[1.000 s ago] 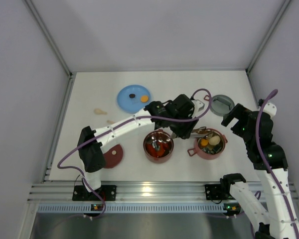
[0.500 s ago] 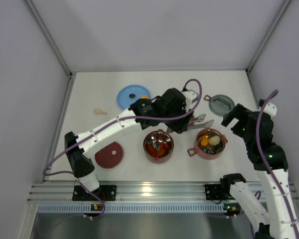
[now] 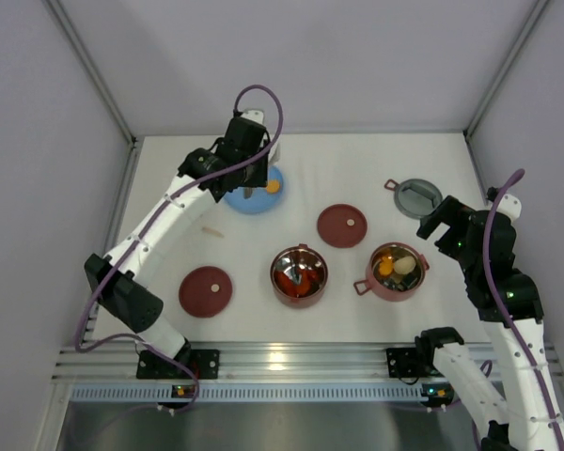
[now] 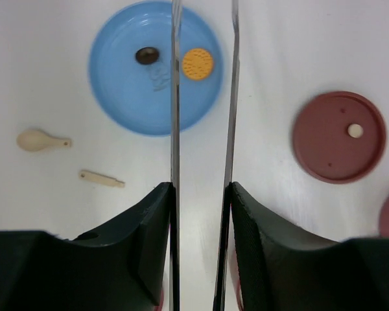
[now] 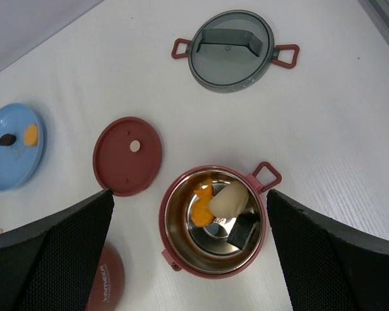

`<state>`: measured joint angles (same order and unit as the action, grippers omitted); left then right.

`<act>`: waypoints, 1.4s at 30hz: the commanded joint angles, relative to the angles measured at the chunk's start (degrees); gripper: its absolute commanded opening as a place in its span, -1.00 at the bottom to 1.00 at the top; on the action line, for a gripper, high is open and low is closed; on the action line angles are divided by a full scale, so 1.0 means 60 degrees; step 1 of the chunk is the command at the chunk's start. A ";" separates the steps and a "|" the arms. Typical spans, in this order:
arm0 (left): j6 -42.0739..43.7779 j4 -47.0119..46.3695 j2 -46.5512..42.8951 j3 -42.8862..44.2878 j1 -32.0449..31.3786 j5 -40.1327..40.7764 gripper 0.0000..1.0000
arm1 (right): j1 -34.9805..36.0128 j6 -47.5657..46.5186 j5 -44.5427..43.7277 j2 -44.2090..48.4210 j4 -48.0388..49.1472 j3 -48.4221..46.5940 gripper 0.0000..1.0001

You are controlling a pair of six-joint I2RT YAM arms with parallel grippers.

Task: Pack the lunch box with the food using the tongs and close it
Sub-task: Pick up the fake food from the plate.

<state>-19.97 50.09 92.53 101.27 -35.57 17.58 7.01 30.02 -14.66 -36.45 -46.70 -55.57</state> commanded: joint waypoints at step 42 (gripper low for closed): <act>-0.0276 -0.0481 0.1893 -0.1131 0.1798 -0.0895 -0.14 | -0.0098 -0.0096 0.0275 -0.0019 0.0254 0.0194 0.99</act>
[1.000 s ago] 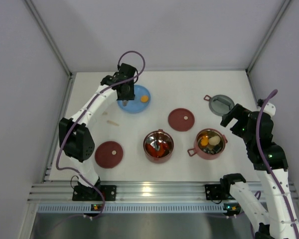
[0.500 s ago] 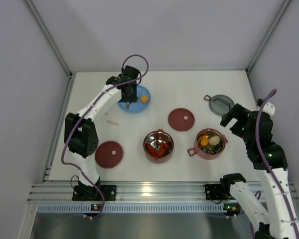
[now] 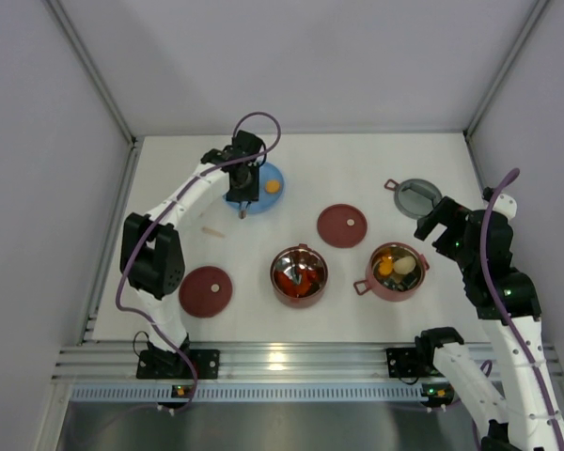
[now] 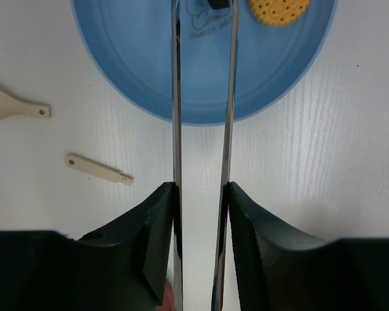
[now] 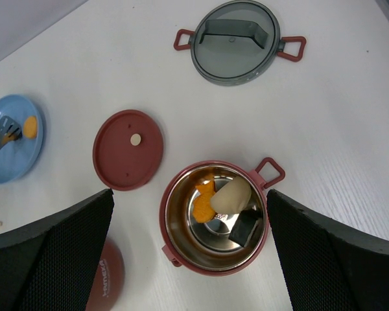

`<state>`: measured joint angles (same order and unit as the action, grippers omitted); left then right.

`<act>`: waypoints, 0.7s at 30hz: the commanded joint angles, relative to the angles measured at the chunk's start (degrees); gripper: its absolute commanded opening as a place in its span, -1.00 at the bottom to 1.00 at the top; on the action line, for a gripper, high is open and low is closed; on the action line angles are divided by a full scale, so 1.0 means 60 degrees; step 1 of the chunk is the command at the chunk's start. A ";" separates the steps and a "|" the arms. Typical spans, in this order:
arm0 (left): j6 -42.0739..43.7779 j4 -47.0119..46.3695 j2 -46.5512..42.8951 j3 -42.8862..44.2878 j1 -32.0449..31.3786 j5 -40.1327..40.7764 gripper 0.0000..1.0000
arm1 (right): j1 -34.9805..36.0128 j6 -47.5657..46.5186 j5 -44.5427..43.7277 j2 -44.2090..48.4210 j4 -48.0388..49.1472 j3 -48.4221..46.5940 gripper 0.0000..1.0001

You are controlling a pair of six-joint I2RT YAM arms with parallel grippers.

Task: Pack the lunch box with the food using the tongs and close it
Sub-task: Pick up the fake food from the plate.

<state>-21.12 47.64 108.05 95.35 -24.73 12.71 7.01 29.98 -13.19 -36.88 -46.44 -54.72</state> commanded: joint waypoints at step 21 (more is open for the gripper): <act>0.0137 0.0117 -0.1836 0.0718 -0.0652 -0.0418 -1.00 | -0.0098 -0.0074 -0.0043 0.0141 0.0093 -0.0079 0.99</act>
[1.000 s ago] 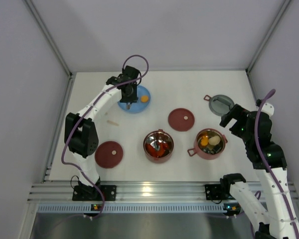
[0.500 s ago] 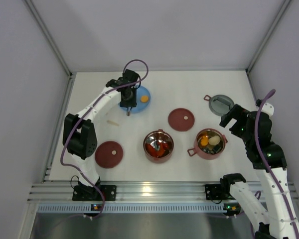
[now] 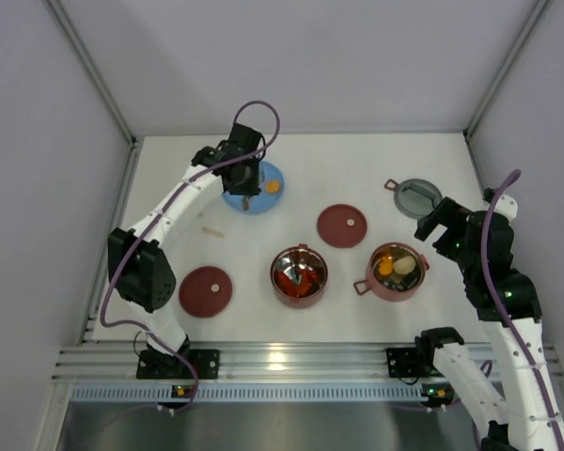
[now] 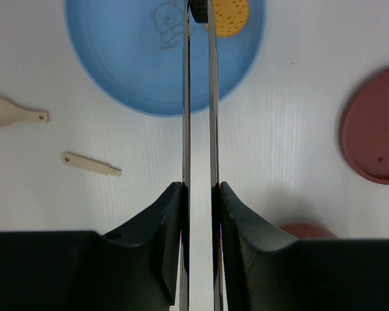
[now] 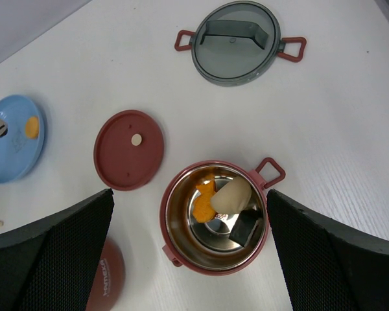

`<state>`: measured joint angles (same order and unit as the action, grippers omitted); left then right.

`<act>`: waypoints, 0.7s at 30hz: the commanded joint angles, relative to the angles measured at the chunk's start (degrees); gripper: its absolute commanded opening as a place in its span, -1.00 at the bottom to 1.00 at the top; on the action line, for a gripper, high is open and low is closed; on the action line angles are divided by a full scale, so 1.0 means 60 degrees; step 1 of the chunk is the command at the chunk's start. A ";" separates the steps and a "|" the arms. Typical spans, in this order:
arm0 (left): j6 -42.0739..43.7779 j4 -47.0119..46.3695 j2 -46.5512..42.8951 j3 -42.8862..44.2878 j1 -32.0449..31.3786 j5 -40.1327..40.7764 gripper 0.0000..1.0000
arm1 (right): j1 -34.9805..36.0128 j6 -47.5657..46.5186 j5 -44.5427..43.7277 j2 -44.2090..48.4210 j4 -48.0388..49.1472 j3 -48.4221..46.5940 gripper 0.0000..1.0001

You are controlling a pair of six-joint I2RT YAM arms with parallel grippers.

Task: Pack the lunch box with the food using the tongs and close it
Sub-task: Pick up the fake food from the plate, then place the fake food in the packing box.

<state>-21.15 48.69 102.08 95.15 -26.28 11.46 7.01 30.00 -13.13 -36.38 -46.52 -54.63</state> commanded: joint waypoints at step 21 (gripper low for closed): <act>0.1268 0.0250 -0.1457 0.1060 -0.5140 -0.3083 -0.93 | -0.0098 -0.0034 -0.0127 0.0072 0.0093 -0.0050 0.99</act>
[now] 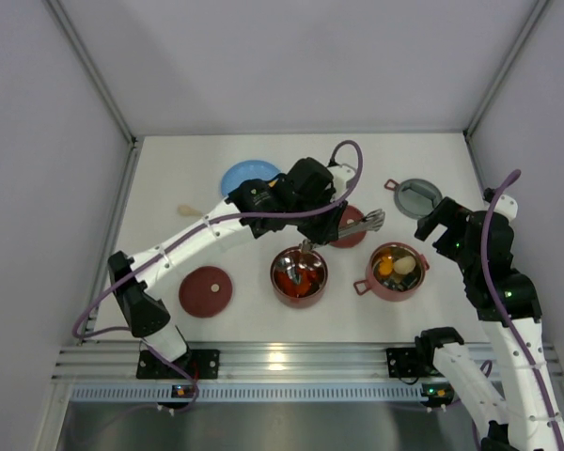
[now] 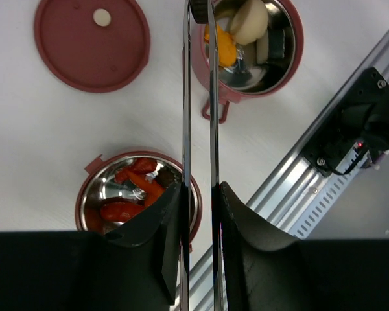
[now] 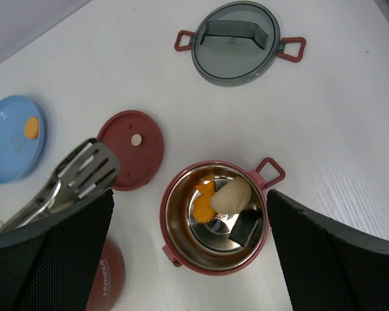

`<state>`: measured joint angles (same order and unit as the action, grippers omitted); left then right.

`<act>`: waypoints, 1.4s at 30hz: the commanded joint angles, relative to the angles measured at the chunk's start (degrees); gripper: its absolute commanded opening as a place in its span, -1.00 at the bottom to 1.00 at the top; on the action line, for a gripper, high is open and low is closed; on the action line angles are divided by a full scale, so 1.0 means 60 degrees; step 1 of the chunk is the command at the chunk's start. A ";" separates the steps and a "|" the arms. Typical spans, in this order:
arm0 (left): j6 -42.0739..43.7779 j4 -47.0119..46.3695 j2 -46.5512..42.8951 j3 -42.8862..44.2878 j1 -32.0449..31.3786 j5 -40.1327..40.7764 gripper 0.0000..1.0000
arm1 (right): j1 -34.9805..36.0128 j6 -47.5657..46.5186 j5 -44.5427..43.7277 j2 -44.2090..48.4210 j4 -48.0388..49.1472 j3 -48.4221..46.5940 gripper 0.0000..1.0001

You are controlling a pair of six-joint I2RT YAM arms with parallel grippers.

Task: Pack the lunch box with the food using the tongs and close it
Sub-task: Place the fake food in the packing box.

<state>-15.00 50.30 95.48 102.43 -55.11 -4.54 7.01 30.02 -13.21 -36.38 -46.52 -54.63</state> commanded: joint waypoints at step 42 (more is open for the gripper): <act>0.0025 -0.0547 0.0800 -0.0212 -0.1523 0.0082 -0.18 | -0.0098 -0.0096 -0.0186 0.0116 0.0107 0.0082 0.99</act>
<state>-14.87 49.60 101.03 98.30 -64.18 -4.82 7.01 30.02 -13.37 -36.01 -46.65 -53.98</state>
